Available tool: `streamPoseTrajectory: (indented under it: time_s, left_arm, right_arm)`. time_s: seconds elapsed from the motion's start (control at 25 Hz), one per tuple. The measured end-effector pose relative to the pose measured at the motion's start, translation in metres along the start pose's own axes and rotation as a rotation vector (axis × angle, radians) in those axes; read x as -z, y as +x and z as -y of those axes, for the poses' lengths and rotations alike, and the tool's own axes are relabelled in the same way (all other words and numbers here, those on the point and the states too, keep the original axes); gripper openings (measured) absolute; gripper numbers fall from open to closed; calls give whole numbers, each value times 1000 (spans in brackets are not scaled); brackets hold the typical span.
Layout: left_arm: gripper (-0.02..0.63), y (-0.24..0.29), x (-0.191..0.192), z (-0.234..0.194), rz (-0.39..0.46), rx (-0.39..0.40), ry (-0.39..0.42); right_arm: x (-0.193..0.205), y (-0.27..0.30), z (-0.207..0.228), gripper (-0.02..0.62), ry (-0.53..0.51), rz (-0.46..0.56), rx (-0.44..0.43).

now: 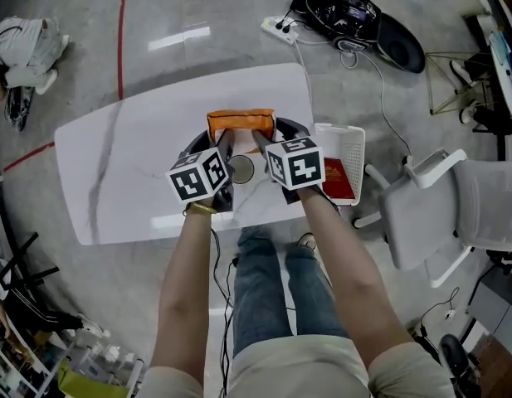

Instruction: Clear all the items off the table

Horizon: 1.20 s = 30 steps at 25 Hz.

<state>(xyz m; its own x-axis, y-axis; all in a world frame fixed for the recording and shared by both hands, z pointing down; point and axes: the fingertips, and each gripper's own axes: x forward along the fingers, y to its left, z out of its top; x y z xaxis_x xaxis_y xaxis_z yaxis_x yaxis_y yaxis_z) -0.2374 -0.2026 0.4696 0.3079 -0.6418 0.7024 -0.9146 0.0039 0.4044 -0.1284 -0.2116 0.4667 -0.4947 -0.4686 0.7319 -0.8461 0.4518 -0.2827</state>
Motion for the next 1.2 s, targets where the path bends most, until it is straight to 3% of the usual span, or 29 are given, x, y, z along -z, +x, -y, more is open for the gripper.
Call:
streamPoseTrajectory:
  time_s: [0.64,1.2]
  left_arm:
    - [213,29,58,158,-58,109,97]
    - [213,65,139,254,-118,158,130]
  right_arm:
    - [57,-111,121,210,90,46,115]
    - [134,-169,209,210,152,36,174]
